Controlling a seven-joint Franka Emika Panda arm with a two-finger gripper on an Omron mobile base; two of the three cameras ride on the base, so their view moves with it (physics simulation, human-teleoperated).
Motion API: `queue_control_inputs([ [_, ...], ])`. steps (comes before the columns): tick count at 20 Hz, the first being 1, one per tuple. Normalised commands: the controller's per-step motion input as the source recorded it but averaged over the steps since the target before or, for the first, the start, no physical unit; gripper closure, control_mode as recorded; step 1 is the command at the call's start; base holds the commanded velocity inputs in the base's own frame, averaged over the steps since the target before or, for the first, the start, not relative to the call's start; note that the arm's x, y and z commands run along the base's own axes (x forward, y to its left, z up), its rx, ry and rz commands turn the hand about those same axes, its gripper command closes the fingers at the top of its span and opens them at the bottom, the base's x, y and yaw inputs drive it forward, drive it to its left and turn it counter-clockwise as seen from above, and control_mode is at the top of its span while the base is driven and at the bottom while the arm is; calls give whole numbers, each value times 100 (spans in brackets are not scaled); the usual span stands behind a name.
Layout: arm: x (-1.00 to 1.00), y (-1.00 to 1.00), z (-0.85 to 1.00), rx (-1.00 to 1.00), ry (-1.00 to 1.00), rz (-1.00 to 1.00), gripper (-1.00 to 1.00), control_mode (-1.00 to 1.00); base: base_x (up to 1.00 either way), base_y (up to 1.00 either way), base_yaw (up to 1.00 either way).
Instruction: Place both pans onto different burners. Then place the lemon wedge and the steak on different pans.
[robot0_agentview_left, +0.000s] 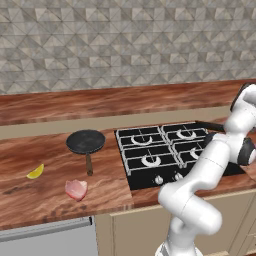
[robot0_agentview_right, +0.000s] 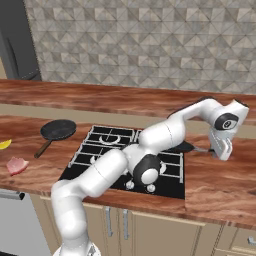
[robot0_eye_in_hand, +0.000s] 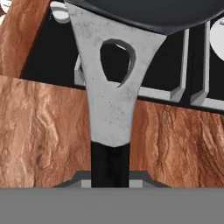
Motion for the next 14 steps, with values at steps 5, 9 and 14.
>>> queue_control_inputs([
  [5, 1, 35, -10, -5, -19, 3, 100, -100, 0, 0, 0],
  [9, 2, 58, -2, -8, -10, -9, 100, -100, 0, 0, 0],
  [14, 0, 72, -1, -16, -9, -16, 100, -100, 0, 0, 0],
])
